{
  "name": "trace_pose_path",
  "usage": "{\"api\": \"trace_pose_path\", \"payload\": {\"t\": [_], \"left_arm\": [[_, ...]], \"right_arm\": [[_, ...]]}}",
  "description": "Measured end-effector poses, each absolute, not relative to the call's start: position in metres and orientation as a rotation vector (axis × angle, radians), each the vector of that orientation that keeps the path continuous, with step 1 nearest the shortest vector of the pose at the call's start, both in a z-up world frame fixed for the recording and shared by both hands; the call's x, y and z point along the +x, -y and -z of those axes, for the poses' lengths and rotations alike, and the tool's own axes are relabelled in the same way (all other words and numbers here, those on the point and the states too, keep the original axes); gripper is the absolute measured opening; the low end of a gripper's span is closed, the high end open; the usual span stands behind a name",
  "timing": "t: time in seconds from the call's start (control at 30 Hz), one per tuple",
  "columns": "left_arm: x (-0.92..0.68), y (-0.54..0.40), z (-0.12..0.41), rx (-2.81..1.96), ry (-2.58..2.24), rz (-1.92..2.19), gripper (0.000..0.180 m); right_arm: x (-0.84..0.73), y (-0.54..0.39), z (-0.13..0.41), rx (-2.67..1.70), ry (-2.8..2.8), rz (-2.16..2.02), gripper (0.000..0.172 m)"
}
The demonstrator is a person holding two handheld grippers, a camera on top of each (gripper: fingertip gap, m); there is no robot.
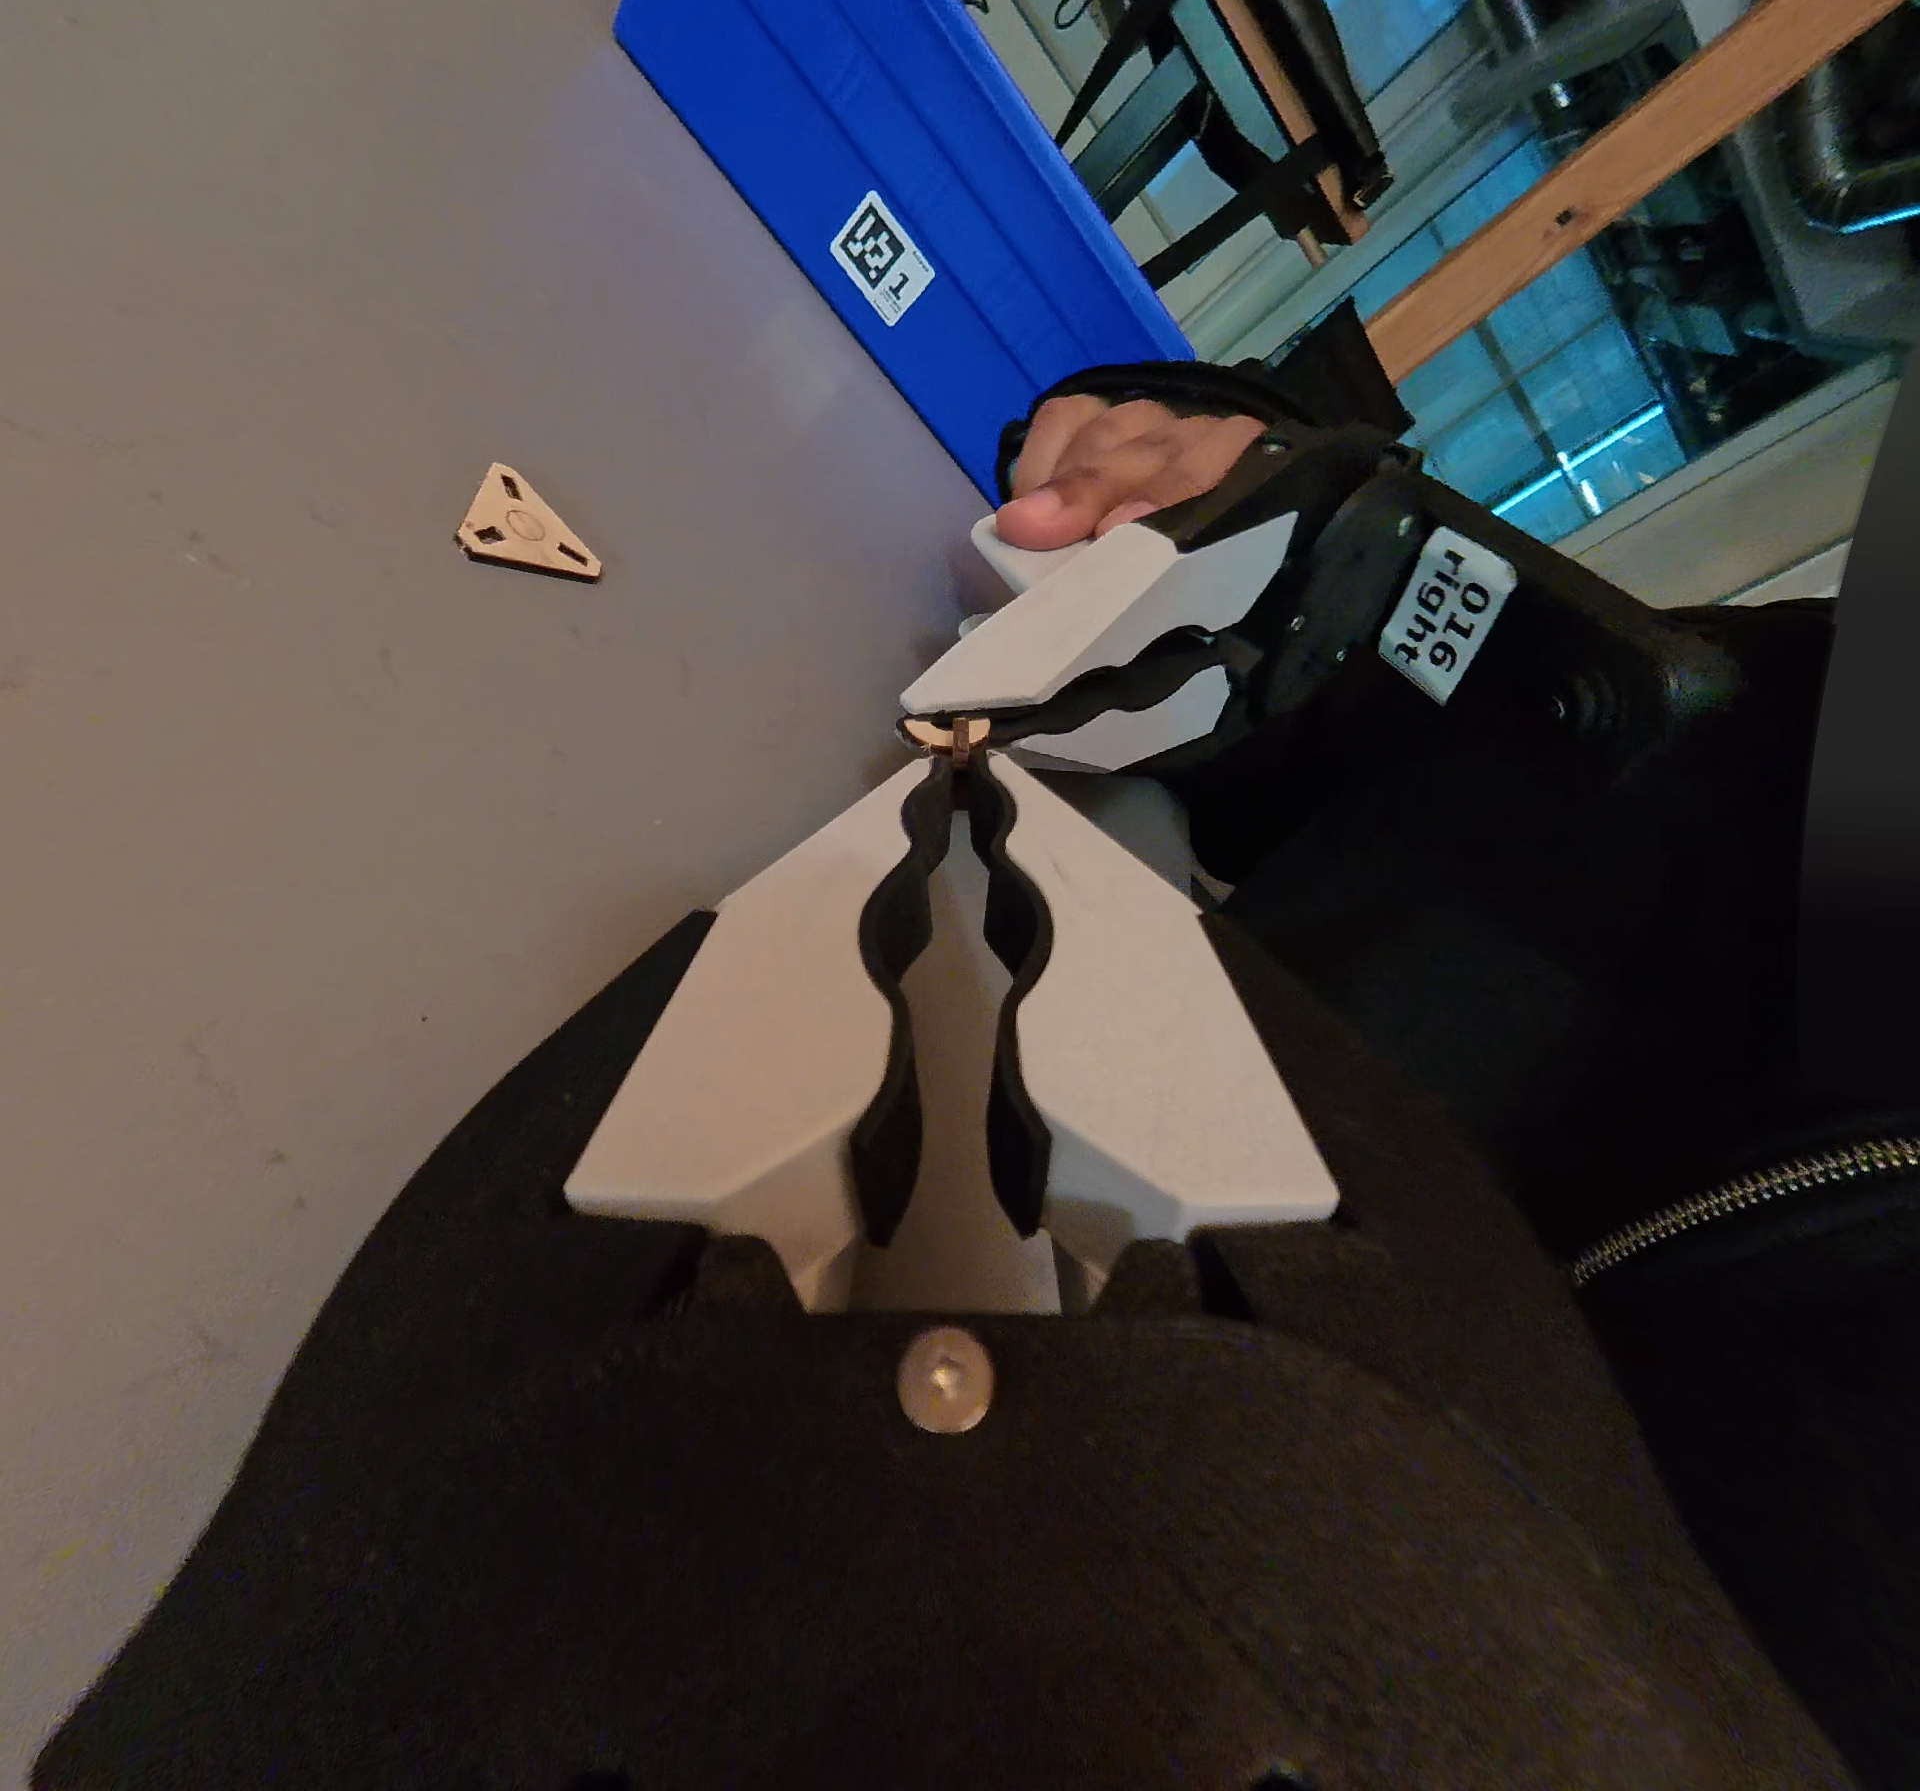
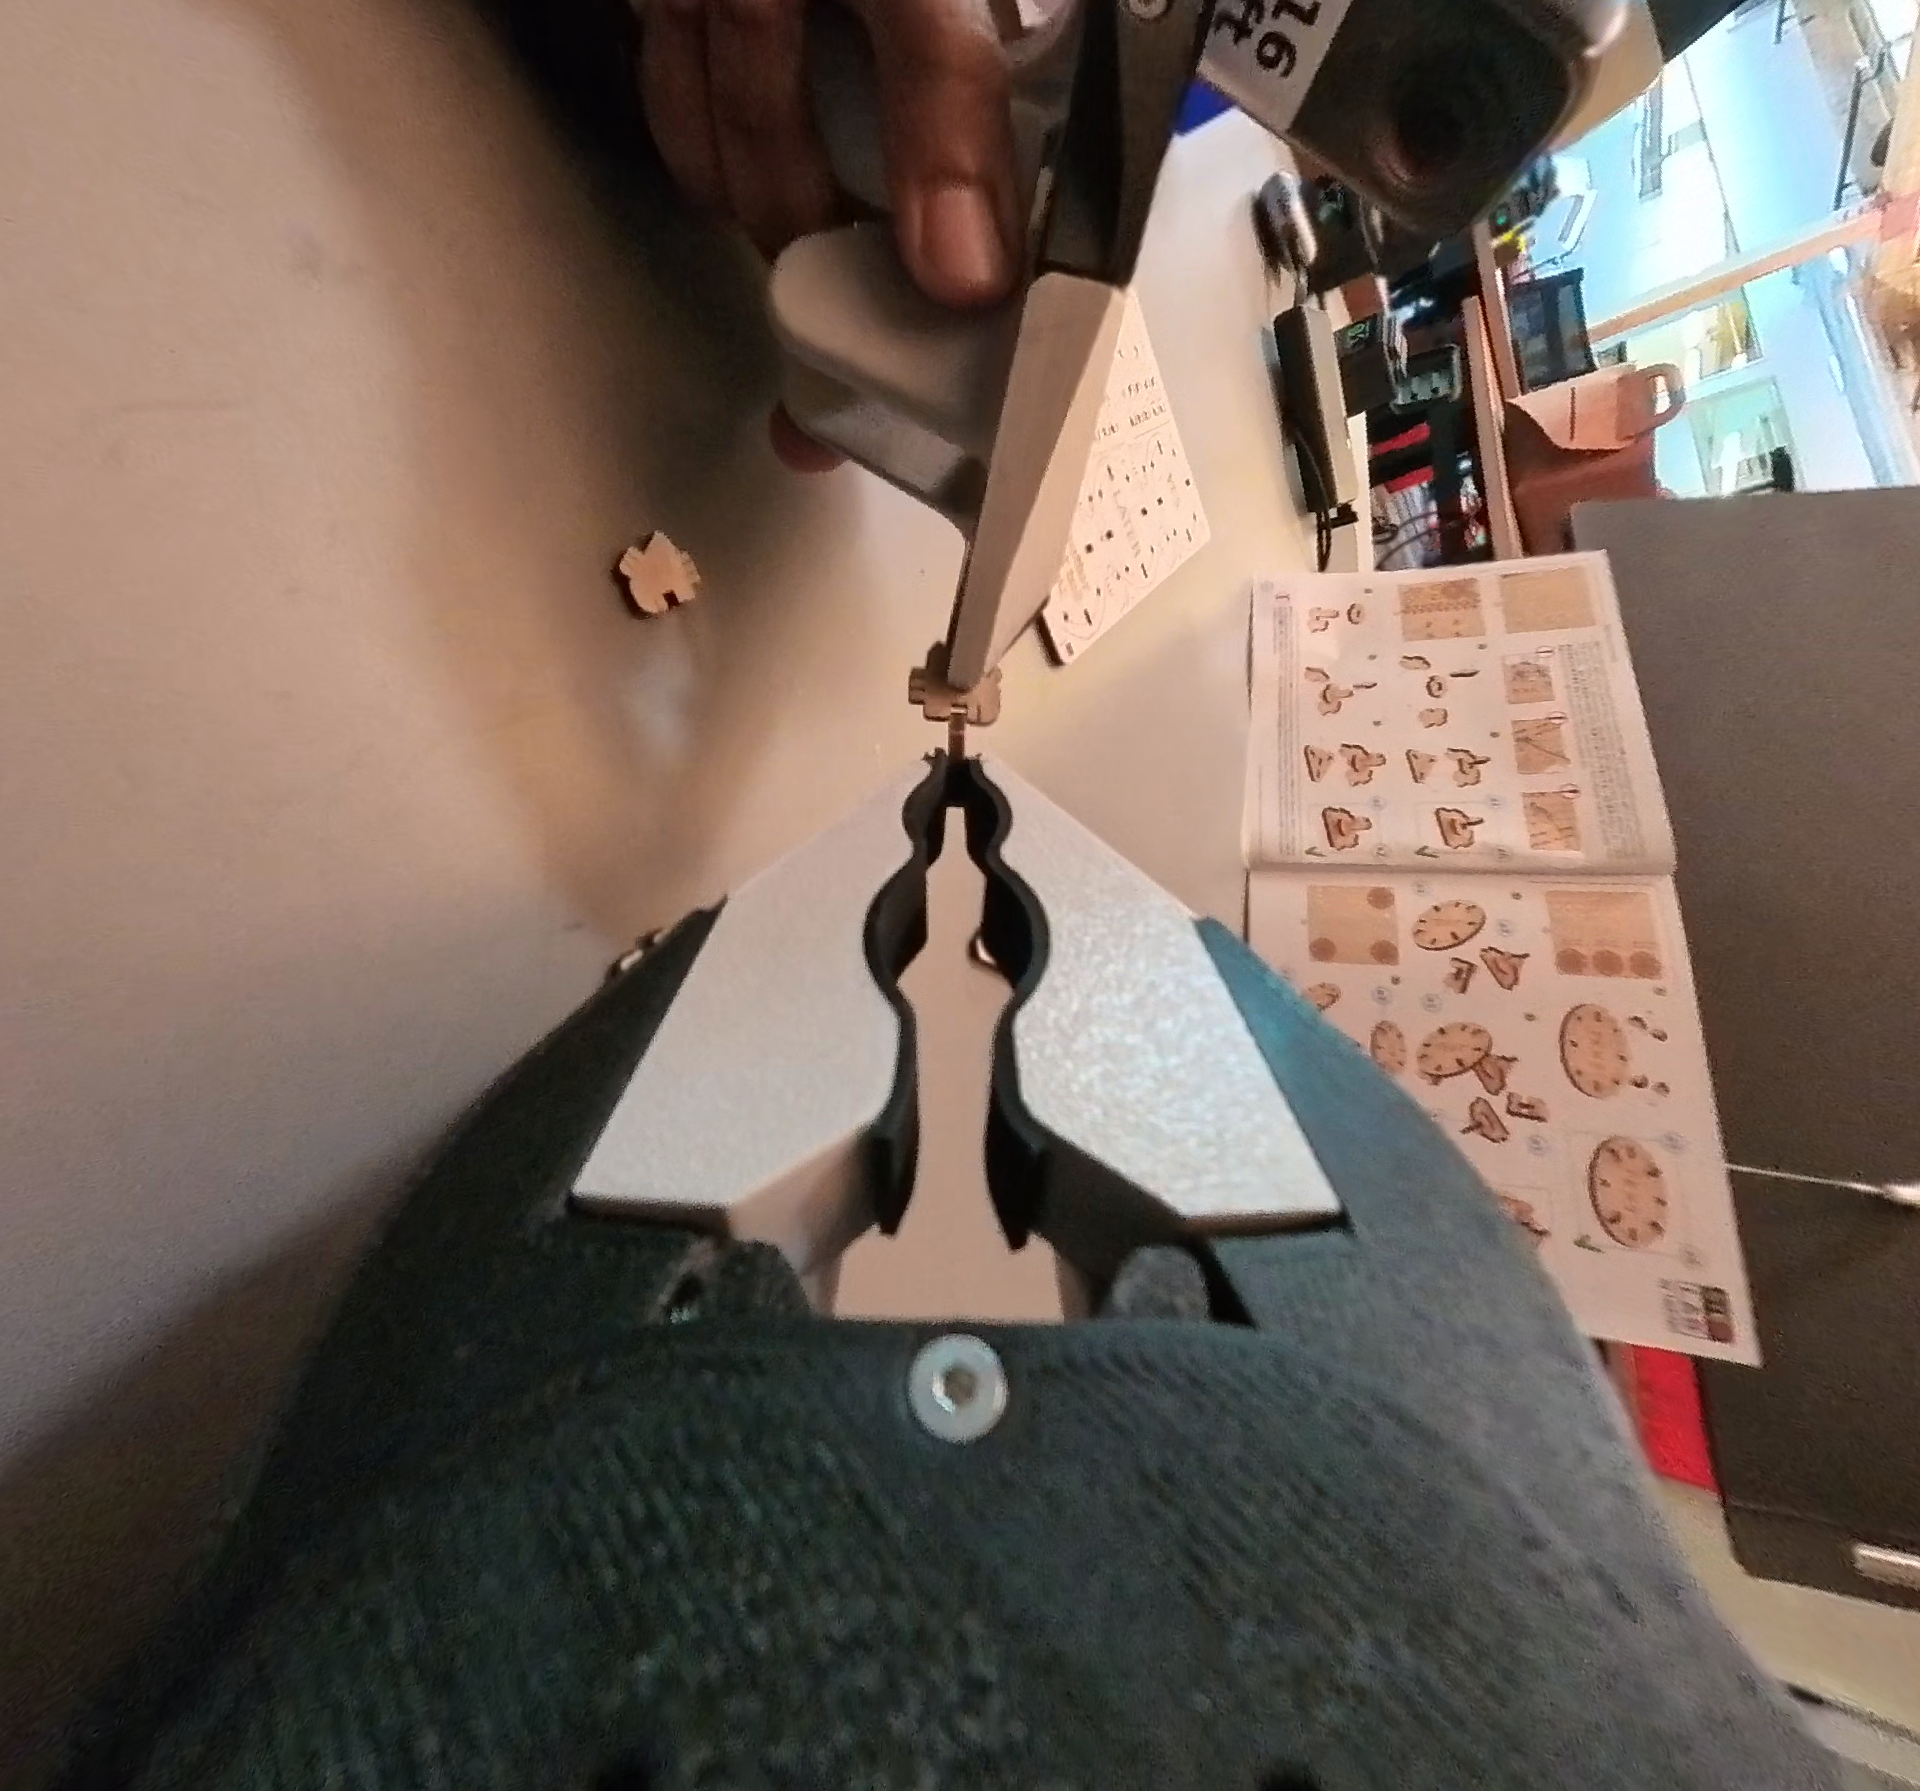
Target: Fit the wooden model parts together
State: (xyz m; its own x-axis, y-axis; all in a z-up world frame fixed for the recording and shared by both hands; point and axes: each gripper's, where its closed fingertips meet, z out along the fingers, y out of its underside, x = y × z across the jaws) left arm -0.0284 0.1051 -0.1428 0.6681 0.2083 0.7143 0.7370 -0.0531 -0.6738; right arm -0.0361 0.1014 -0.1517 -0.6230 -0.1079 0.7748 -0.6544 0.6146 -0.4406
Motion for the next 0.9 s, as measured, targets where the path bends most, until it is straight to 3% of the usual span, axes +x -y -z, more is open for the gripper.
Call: {"api": "trace_pose_path", "payload": {"t": [0.27,0.9], "left_arm": [[-0.032,-0.105,0.152,-1.671,0.84,0.431,0.0],[-0.031,-0.106,0.154,-1.694,0.844,0.415,0.0]], "right_arm": [[-0.037,-0.103,0.158,0.629,2.09,-0.83,0.0],[-0.032,-0.102,0.16,0.494,2.288,-0.989,0.0]]}}
